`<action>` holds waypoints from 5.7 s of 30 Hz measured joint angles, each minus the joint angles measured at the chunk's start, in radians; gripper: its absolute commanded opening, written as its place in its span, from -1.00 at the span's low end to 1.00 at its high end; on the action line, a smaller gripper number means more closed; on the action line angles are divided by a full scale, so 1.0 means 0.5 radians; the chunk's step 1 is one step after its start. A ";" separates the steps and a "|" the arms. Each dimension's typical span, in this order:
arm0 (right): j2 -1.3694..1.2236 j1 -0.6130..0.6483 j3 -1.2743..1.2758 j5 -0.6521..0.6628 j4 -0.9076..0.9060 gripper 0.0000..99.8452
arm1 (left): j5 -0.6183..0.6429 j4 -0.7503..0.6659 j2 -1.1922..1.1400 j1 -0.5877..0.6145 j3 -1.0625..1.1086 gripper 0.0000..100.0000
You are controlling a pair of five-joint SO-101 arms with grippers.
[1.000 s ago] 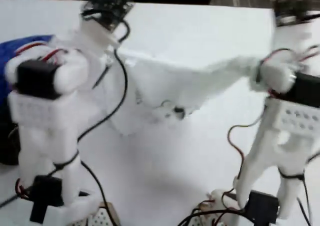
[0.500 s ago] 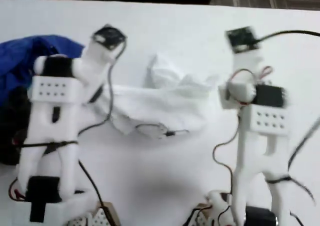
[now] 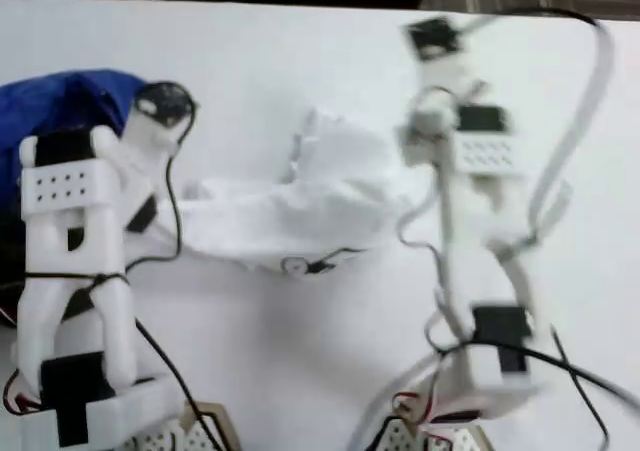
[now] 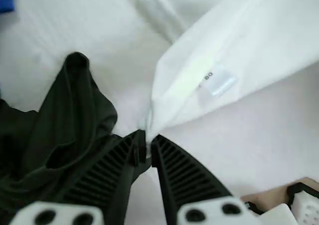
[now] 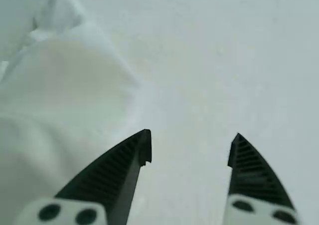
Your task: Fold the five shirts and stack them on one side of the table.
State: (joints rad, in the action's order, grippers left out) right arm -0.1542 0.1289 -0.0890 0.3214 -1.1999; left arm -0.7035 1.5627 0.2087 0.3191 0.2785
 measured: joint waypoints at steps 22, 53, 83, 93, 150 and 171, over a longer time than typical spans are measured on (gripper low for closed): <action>-1.620 0.203 -1.688 0.000 -0.957 -0.97 | 0.000 -0.264 0.000 0.021 0.414 -0.95; 0.405 -0.221 1.203 0.387 -0.245 -0.27 | 0.000 -0.301 0.000 -0.012 0.414 -0.95; 0.043 -0.107 0.951 0.169 0.028 -0.38 | 0.000 -0.249 0.000 -0.009 0.414 -0.95; 0.209 -0.120 0.967 0.187 -0.454 -0.38 | 0.000 -0.242 0.000 -0.009 0.414 -0.95; 0.460 -0.120 1.227 0.206 -0.117 -0.38 | 0.000 -0.267 0.000 -0.009 0.414 -0.95; -0.049 -0.120 1.215 0.147 0.074 -0.73 | 0.000 -0.310 0.000 -0.009 0.414 -0.95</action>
State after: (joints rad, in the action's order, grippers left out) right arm -0.1788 0.0690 0.5186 0.3951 -1.1630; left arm -0.7035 1.4078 0.2087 0.3145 0.4856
